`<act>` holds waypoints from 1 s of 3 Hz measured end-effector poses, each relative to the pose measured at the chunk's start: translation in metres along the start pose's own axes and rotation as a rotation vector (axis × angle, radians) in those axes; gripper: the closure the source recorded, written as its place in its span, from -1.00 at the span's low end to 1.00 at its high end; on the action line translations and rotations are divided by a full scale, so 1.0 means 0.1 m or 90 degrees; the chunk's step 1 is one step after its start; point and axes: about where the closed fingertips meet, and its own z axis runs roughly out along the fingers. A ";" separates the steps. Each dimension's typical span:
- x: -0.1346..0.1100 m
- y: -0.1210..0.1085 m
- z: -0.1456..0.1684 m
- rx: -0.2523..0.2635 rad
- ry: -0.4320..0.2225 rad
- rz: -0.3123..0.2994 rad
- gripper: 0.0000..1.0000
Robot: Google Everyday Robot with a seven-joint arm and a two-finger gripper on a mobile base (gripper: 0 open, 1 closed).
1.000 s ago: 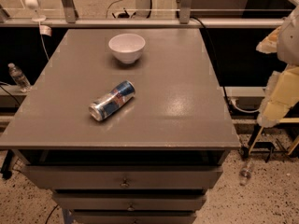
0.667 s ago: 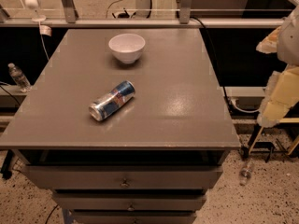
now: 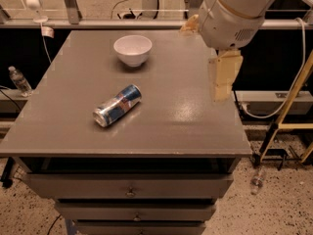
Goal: Place redbull can upright
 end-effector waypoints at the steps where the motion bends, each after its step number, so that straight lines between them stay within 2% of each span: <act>1: 0.00 0.00 -0.01 0.002 0.001 0.008 -1.00; 2: -0.10 -0.03 0.03 -0.006 0.015 -0.060 -1.00; 3: -0.45 -0.28 0.37 -0.040 0.010 -0.227 -1.00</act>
Offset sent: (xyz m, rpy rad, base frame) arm 0.0013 0.0431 -0.0082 -0.2120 -0.0584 0.3626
